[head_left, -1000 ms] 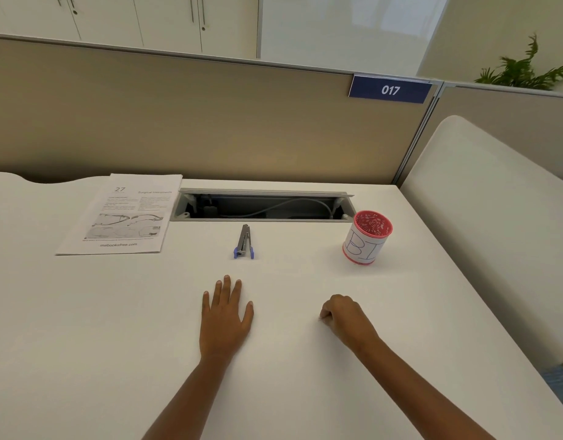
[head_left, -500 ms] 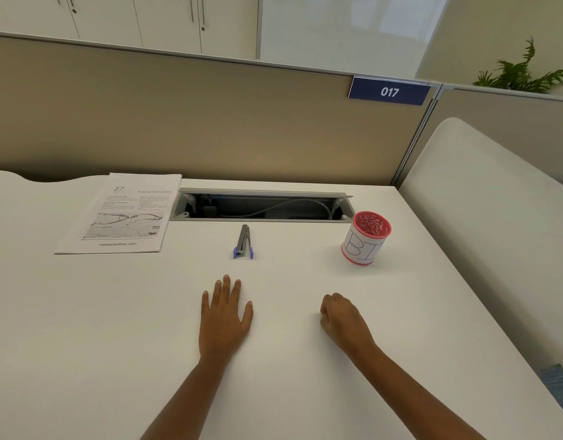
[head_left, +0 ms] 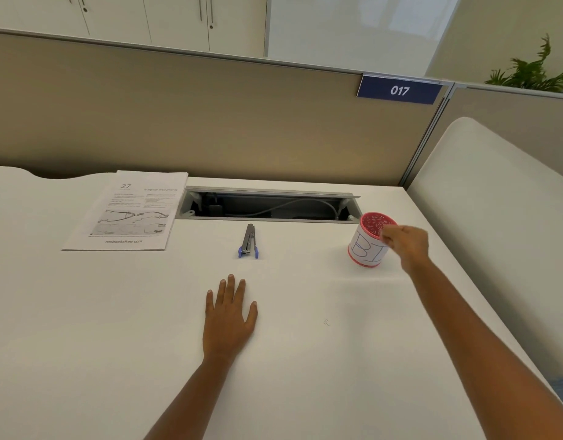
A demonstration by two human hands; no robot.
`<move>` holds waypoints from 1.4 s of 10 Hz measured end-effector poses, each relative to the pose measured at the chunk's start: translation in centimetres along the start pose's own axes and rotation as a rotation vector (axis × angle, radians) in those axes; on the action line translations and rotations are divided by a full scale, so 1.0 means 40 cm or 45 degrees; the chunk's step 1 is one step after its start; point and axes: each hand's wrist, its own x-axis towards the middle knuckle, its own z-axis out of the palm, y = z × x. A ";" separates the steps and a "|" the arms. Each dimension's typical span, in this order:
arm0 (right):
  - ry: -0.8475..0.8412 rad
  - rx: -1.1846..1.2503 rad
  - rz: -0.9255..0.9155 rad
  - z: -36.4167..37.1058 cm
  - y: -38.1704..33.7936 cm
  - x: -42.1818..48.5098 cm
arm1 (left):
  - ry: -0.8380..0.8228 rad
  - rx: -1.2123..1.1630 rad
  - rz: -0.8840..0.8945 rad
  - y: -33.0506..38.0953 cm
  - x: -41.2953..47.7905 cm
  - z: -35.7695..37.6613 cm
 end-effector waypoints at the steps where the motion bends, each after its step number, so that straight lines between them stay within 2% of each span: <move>1: 0.086 -0.293 -0.264 0.002 -0.039 0.032 | 0.018 0.001 0.001 0.001 0.001 0.002; 3: 0.083 -0.540 -0.442 0.016 -0.037 0.035 | 0.032 -0.025 -0.014 0.001 0.000 0.004; 5: 0.079 -0.527 -0.561 0.038 0.070 -0.052 | 0.008 -0.014 -0.010 0.001 0.003 0.002; 8: -0.263 -1.057 -0.448 0.037 0.239 -0.074 | 0.003 -0.015 -0.007 0.001 0.001 0.003; 11: -0.292 -1.378 -0.502 0.048 0.244 -0.076 | 0.005 -0.015 -0.007 0.001 0.001 0.002; 14: -0.256 -1.403 -0.595 0.044 0.250 -0.095 | -0.003 0.016 -0.005 0.000 0.002 0.000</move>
